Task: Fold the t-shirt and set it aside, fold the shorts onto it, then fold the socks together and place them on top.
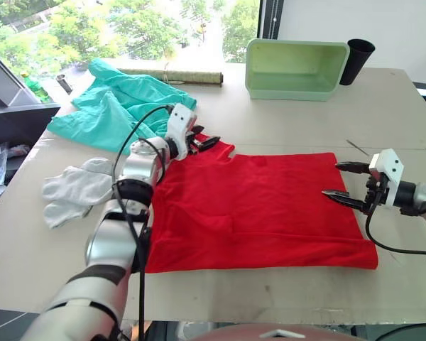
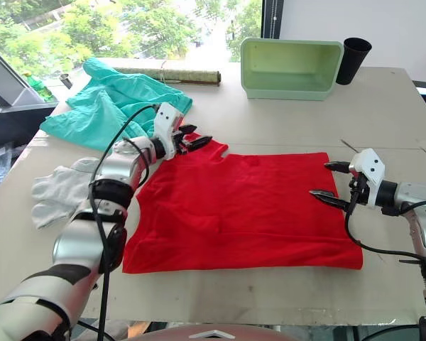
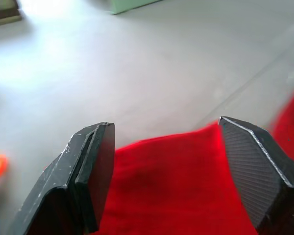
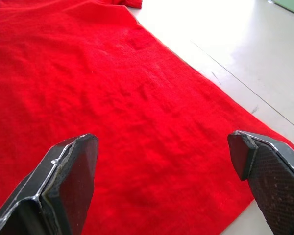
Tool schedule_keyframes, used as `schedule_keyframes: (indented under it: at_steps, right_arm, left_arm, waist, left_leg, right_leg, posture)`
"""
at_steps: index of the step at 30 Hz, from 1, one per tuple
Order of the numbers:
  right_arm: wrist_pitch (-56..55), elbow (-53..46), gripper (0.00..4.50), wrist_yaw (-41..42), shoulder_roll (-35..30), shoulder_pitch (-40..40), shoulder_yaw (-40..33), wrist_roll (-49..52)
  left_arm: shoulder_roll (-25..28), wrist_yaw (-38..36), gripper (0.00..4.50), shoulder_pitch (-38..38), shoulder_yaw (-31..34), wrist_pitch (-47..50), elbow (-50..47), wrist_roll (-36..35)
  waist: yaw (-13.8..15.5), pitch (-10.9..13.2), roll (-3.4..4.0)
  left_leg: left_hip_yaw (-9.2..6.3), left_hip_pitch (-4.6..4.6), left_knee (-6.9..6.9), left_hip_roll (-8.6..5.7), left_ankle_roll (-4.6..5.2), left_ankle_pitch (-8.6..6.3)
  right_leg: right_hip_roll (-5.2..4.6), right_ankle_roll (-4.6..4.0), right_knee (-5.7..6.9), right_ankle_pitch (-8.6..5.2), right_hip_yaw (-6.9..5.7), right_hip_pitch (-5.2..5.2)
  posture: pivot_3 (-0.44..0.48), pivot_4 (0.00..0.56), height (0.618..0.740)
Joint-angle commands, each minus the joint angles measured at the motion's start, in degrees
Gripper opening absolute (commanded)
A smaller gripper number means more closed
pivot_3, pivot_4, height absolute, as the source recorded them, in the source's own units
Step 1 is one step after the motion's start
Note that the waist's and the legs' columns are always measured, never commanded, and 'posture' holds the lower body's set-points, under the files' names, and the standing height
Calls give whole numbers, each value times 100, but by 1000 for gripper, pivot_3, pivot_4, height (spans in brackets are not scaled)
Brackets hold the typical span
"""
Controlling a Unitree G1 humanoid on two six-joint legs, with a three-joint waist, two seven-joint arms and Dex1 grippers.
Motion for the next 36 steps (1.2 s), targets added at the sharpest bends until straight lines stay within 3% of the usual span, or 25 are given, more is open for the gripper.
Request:
schedule_keyframes:
  at_steps: [1, 8, 16, 19, 24, 25, 31, 36]
  right_arm:
    - [-7, -190, 4500, -72, -6, -33, -142, 95]
    - [-6, -202, 4500, -96, -45, -3, -184, 106]
    - [-3, -199, 4500, -150, -16, -77, -142, 80]
    - [4, -218, 4500, -170, -1, -80, -133, 85]
    - [-21, -192, 4500, -185, 2, -82, -129, 83]
    - [-40, -157, 4500, -187, 5, -107, -118, 68]
    - [-180, 212, 4500, -260, 67, -423, 32, -145]
    - [-281, 534, 4500, -366, 161, -702, 161, -377]
  left_arm:
    - [-60, 449, 3643, -359, 168, -402, 504, 135]
    - [-69, 685, 3643, -413, 4, -447, 1134, 587]
    - [-160, 344, 3643, -467, -124, 182, 1355, 895]
    - [-159, 235, 2806, -544, -221, 546, 1398, 1024]
    - [-151, 124, 354, -614, -338, 512, 1311, 1189]
    - [-151, 116, 29, -646, -352, 398, 1259, 1212]
    - [-183, -59, 29, -779, -440, -527, 884, 1337]
    - [-195, -442, 29, -792, -716, -594, 33, 1451]
  waist:
    - [-3, 1, -2]
    - [-20, 2, -3]
    - [-16, 0, -4]
    - [-16, -2, -3]
    - [-10, -7, -3]
    - [-8, -7, -3]
    - [5, -5, -6]
    - [-11, 0, -14]
  left_leg:
    - [0, 0, 0, 0, 1, 0]
    - [4, 0, -3, 1, 1, -1]
    - [6, 4, -1, 0, 1, -1]
    - [5, 6, 0, 0, 1, -1]
    - [5, 8, 1, 0, 1, -1]
    - [4, 8, 1, 0, 1, -1]
    - [4, 3, 4, -1, 1, -1]
    - [4, -3, 6, 0, 1, -1]
  right_leg:
    - [-1, 0, -1, 0, 0, 0]
    - [1, 1, -3, 0, 1, -3]
    - [0, 1, 0, 0, 2, 0]
    - [-1, 1, 2, 0, 2, 1]
    - [-1, 1, 3, 0, 2, 4]
    - [-1, 1, 3, 0, 2, 4]
    - [-2, 1, 3, 0, -1, 3]
    - [-1, 1, 2, 1, -2, 0]
  posture:
    - [0, 150, 740]
    - [0, 150, 740]
    - [0, 150, 740]
    - [0, 150, 740]
    - [0, 150, 740]
    - [0, 150, 740]
    - [0, 150, 740]
    - [0, 150, 740]
